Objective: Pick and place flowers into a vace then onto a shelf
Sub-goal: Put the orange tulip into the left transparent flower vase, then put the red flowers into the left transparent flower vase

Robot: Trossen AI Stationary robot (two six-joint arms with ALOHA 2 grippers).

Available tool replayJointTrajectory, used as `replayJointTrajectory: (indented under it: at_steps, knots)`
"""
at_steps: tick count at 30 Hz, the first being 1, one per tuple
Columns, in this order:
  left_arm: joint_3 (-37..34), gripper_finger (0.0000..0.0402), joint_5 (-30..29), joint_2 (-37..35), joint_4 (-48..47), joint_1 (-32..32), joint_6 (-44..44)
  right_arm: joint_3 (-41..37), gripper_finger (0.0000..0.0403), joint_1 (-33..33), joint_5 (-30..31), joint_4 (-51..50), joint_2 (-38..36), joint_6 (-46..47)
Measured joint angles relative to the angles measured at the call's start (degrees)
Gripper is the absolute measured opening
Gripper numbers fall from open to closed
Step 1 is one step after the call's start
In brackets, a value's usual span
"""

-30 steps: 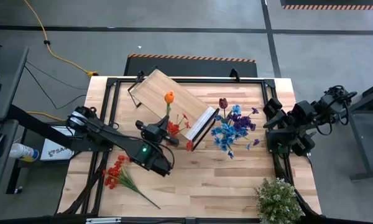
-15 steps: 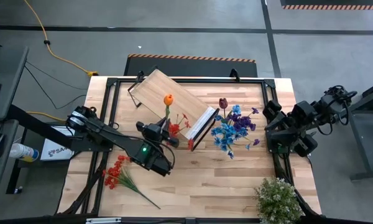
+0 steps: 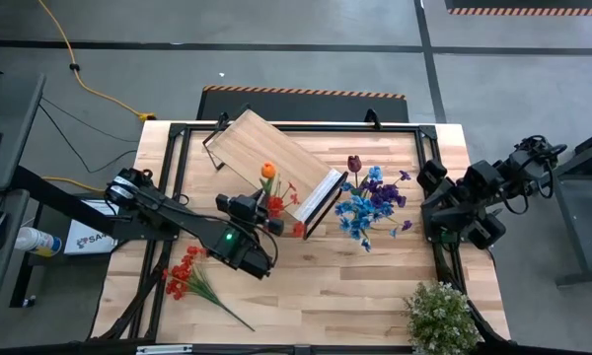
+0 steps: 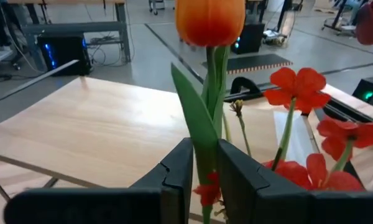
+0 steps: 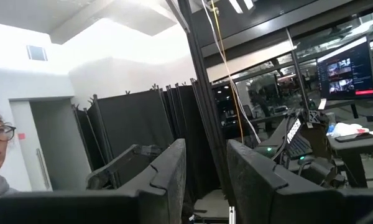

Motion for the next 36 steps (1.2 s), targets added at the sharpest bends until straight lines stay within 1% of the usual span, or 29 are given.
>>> replayJointTrajectory:
  at_steps: [4, 12, 17, 21, 26, 28, 30, 32, 34, 36]
  knots:
    - [0.6, 0.0103, 0.7, 0.0, -2.5, -1.3, 0.1, 0.0, 0.0110, 0.0, -1.0, 0.0, 0.0, 0.0]
    - [6.9, 0.0104, 1.6, 0.0, -12.9, -6.8, 0.2, 0.0, 0.0110, 0.0, -1.6, 0.0, 0.0, -0.1]
    - [10.9, 0.0104, 2.9, 0.0, -12.9, -10.7, 8.2, 0.0, 0.0110, 0.0, -2.0, 0.0, 0.0, -0.2]
    - [15.1, 0.0104, 5.1, 0.0, -12.9, -13.1, 14.7, 0.0, 0.0110, 0.0, -2.0, 0.0, 0.0, -0.2]
    - [19.9, 0.0104, 6.5, 0.0, -12.9, -15.3, 19.5, 0.0, 0.0110, 0.0, -3.1, 0.0, 0.0, -0.2]
    - [21.7, 0.0104, 7.4, 0.0, -12.9, -16.1, 19.8, 0.0, 0.0110, 0.0, -3.9, 0.0, 0.0, -0.2]
    - [23.5, 0.0104, 9.3, 0.0, -12.9, -17.0, 19.5, 0.0, 0.0110, 0.0, -4.5, 0.0, 0.0, -0.2]
    - [25.5, 0.0104, 12.6, 0.0, -12.5, -17.7, 16.6, 0.0, 0.0110, 0.0, -4.5, 0.0, 0.0, -0.2]
    - [27.1, 0.0104, 17.8, 0.0, -11.0, -18.0, 12.3, 0.0, 0.0110, 0.0, -4.5, 0.0, 0.0, -0.2]
    - [28.2, 0.0104, 23.5, 0.0, -8.8, -18.0, 6.1, 0.0, 0.0110, 0.0, -4.5, 0.0, 0.0, -0.2]
